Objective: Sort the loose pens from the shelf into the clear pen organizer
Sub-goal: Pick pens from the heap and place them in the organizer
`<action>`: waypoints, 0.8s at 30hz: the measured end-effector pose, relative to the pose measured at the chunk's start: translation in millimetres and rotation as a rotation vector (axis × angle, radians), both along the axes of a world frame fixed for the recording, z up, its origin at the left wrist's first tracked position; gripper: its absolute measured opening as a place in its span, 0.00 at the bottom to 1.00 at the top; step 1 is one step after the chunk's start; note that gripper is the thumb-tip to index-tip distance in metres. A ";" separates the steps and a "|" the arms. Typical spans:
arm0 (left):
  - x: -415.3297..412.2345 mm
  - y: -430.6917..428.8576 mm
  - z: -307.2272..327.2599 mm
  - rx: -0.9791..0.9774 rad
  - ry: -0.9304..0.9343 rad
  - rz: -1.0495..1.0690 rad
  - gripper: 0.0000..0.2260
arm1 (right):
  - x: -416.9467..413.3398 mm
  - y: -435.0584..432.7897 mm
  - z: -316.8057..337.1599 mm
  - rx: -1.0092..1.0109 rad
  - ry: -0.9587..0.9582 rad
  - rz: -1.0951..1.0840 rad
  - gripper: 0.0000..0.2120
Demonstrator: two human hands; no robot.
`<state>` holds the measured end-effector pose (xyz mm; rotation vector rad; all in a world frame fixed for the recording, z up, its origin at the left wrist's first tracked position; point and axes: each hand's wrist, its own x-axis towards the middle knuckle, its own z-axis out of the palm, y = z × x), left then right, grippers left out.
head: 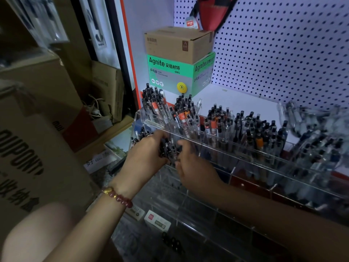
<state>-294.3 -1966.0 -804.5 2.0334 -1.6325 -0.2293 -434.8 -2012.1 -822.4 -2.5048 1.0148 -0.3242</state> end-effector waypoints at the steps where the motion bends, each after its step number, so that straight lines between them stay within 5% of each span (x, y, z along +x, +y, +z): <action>1: 0.0 0.5 0.3 0.006 0.004 0.000 0.25 | -1.6 -0.2 1.5 0.000 0.010 -0.002 0.24; 8: -0.7 1.0 2.0 -0.018 0.046 0.018 0.22 | -1.0 -3.1 1.8 0.002 0.050 -0.021 0.14; 24: -0.8 9.3 9.5 0.016 -0.088 0.023 0.23 | -4.4 -2.5 11.0 0.059 -0.039 0.030 0.25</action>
